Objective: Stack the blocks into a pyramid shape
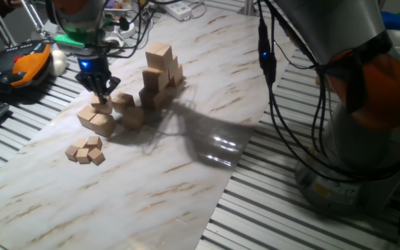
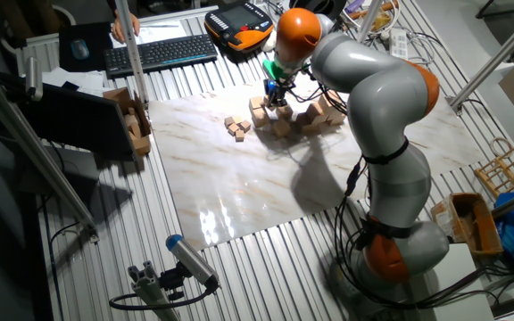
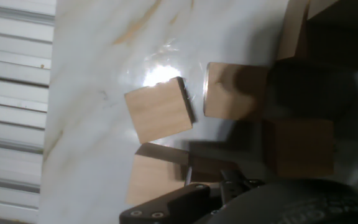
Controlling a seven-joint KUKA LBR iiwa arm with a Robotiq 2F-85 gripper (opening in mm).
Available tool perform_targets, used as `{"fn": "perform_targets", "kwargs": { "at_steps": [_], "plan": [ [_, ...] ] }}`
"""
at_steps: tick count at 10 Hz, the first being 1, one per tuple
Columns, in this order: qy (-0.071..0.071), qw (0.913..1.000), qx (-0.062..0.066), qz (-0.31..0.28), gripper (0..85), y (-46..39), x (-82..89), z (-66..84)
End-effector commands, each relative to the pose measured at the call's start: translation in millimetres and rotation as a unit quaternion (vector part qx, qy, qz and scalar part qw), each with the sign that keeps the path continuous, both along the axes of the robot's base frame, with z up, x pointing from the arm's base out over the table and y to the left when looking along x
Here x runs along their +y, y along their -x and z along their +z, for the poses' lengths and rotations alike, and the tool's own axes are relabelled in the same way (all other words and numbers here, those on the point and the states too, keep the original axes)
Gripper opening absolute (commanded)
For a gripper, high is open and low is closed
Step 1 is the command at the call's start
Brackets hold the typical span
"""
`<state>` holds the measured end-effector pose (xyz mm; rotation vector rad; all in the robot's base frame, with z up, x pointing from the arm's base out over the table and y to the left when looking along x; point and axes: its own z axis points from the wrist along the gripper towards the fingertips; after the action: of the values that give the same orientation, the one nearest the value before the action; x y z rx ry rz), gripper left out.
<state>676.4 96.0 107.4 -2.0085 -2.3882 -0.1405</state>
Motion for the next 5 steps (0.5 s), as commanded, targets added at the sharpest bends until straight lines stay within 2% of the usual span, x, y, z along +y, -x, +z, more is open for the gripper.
{"fn": "perform_targets", "kwargs": {
  "at_steps": [1,3,5],
  "plan": [
    [0.0,1.0,-0.002,-0.002,0.0,-4.2,1.4,0.0],
    [-0.01,0.9998,-0.003,-0.014,0.0,-12.5,3.4,1.2],
    [-0.006,0.9998,0.001,-0.02,0.0,-20.9,10.6,3.0]
  ]
}}
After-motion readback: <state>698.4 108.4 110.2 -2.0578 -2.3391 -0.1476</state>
